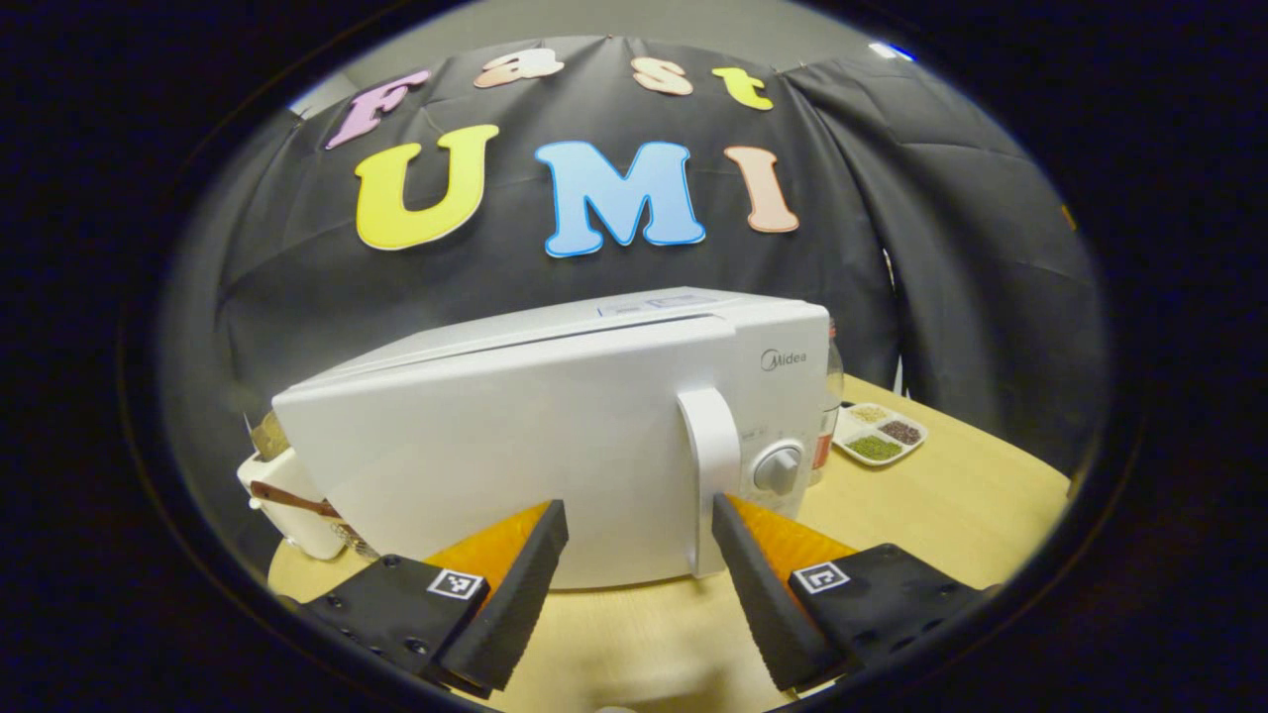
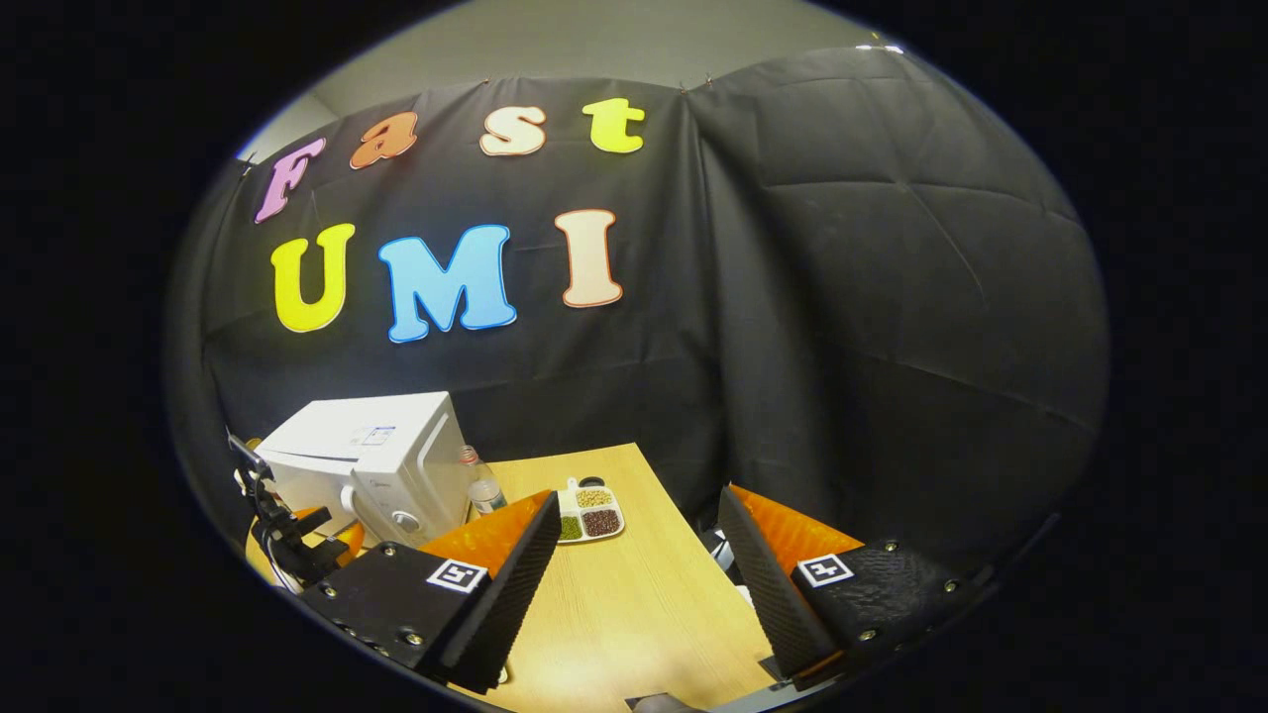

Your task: Open the microwave oven with the left hand, put the food in, and close the microwave oven.

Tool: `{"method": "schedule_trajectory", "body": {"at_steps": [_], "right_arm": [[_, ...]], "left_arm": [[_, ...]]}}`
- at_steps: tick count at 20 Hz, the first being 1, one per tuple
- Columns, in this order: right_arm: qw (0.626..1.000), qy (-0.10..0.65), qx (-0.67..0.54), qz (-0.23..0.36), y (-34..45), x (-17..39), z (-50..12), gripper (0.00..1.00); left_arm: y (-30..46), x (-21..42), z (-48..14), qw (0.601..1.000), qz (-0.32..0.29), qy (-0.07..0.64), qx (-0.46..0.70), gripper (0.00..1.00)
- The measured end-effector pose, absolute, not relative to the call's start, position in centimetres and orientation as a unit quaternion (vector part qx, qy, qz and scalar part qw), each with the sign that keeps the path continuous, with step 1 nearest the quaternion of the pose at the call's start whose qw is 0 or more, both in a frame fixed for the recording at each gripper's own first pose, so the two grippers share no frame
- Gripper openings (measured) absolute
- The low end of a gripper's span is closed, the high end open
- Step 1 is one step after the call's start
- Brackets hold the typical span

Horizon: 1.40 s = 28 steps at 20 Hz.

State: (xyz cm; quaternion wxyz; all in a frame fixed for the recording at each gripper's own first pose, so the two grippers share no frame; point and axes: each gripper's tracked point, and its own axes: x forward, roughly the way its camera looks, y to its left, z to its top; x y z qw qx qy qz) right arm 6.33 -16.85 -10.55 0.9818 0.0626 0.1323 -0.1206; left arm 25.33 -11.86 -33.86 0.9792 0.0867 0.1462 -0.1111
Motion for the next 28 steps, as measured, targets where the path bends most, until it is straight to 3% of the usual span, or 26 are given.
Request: {"method": "schedule_trajectory", "body": {"at_steps": [2,4,10,11,12,14,15,19,23,28], "right_arm": [[0.982,0.137,0.064,-0.113,-16.4,6.7,-10.7,0.98],[0.984,0.136,0.064,-0.099,-15.5,7.2,-10.5,0.98],[0.987,0.134,0.059,-0.061,-13.1,8.0,-10.2,0.98],[0.988,0.133,0.057,-0.052,-12.7,8.1,-10.1,0.98],[0.989,0.132,0.054,-0.047,-12.4,8.1,-10.0,0.98],[0.99,0.127,0.057,-0.033,-11.8,8.1,-9.5,0.98],[0.99,0.123,0.059,-0.025,-11.3,8.1,-9.1,0.98],[0.993,0.109,0.054,-0.002,-10.3,8.1,-8.6,0.98],[0.996,0.081,0.027,0.021,-8.9,7.5,-7.1,0.98],[0.997,0.04,0.032,0.055,-6.0,6.7,-4.0,0.98]], "left_arm": [[-11.4,26.3,-33.5,0.98,-0.083,0.14,0.111,0.98],[-12.7,25.7,-34.0,0.976,-0.096,0.158,0.119,1.0],[-14.0,24.2,-31.3,0.98,-0.097,0.13,0.113,1.0],[-14.2,23.5,-30.6,0.981,-0.097,0.126,0.114,0.95],[-14.4,22.8,-29.5,0.982,-0.096,0.119,0.111,0.98],[-14.7,20.9,-26.9,0.987,-0.088,0.108,0.086,0.94],[-15.0,19.8,-25.3,0.989,-0.085,0.099,0.071,1.0],[-13.7,15.2,-17.6,0.996,-0.052,0.053,0.044,0.97],[-12.3,10.6,-11.7,0.998,-0.027,0.04,0.027,1.0],[-10.0,6.2,-4.1,1.0,-0.022,0.009,0.015,0.99]]}}
